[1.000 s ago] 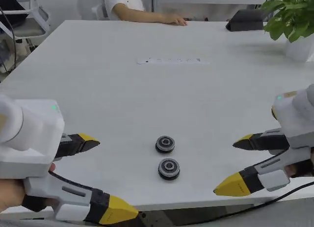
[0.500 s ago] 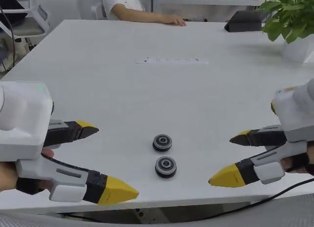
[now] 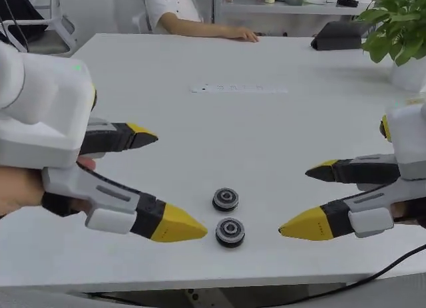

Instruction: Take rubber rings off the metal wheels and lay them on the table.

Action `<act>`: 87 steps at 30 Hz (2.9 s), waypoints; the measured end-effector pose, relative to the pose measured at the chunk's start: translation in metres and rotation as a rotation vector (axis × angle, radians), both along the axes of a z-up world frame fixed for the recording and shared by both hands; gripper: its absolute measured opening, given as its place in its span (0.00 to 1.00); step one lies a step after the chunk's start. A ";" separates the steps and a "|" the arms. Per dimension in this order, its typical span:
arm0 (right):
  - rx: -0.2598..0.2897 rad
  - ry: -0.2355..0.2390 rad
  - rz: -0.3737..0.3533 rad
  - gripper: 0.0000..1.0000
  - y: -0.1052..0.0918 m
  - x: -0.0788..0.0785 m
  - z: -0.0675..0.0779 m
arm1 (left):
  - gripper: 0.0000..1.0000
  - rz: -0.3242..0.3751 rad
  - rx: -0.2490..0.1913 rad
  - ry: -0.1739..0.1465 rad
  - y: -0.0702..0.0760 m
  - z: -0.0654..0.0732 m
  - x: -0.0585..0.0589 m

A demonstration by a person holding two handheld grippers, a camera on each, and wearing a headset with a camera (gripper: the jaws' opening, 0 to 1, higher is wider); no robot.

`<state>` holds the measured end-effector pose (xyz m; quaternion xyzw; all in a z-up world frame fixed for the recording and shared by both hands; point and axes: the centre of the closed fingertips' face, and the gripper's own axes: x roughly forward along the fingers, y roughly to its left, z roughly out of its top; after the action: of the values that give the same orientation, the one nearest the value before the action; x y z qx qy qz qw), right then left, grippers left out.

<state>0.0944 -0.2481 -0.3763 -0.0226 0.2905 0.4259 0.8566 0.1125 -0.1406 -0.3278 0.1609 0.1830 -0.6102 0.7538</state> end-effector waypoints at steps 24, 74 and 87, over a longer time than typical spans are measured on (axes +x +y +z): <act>0.014 -0.126 0.088 0.78 0.041 0.046 0.024 | 0.86 -0.103 -0.119 -0.029 -0.056 0.025 0.019; -0.098 0.063 0.179 0.34 0.041 0.027 -0.068 | 0.43 -0.120 0.039 0.008 -0.063 -0.089 0.011; -0.155 0.073 0.178 0.25 0.042 0.023 -0.095 | 0.23 -0.106 0.095 0.044 -0.068 -0.122 0.017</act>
<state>0.1172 -0.2063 -0.4714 -0.0986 0.3505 0.4769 0.8000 0.1293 -0.2081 -0.4497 0.1926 0.2194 -0.6431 0.7079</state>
